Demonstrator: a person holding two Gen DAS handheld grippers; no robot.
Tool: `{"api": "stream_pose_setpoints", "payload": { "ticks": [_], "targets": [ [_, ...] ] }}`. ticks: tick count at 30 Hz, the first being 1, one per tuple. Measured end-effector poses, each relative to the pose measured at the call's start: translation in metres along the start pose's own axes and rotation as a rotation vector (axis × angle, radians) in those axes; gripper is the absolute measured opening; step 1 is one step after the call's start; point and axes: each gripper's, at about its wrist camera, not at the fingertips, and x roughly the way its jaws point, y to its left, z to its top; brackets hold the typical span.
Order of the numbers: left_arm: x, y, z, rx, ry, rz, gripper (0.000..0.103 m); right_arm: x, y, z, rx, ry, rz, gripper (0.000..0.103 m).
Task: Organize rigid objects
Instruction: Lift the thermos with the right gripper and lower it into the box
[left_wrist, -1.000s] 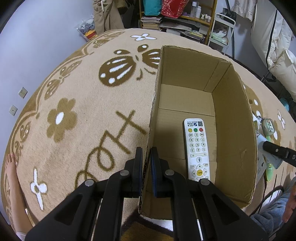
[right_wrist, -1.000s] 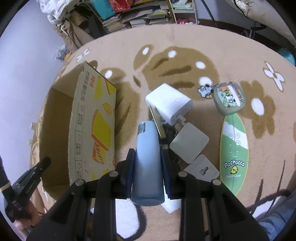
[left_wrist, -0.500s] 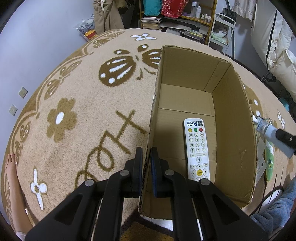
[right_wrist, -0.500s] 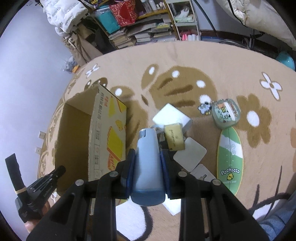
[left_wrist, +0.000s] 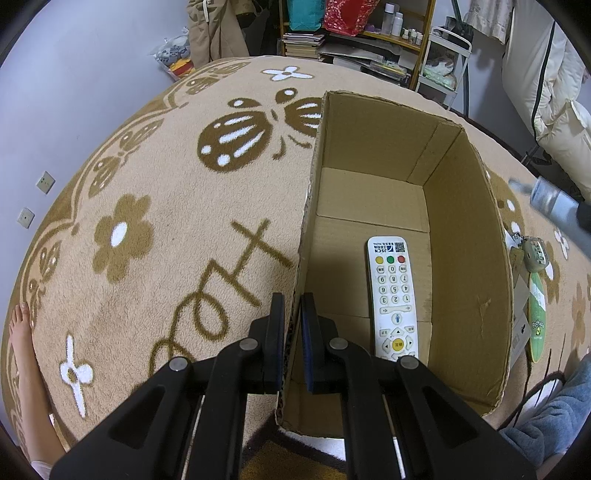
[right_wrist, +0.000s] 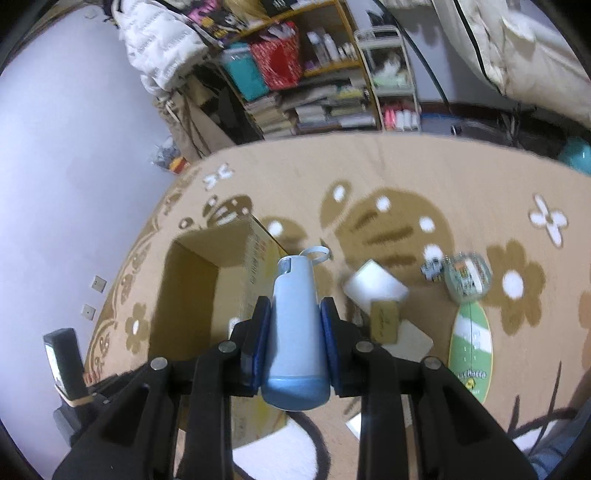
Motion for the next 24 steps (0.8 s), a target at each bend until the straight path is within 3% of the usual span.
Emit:
{"api": "stream_pose_setpoints", "payload": {
  "ticks": [9,14,24],
  "targets": [
    [0.001,-0.001,0.001,0.011,-0.001,0.003,0.007,0.009,0.048,-0.001,-0.121,-0.046,0.051,0.029],
    [0.002,0.000,0.002,0.009,-0.001,0.003,0.007,0.023,0.071,-0.011,-0.188,-0.020,0.078,0.029],
    [0.004,0.000,0.003,0.008,0.000,0.003,0.007,0.058,0.088,-0.026,-0.251,0.008,0.051,0.029]
  ]
}}
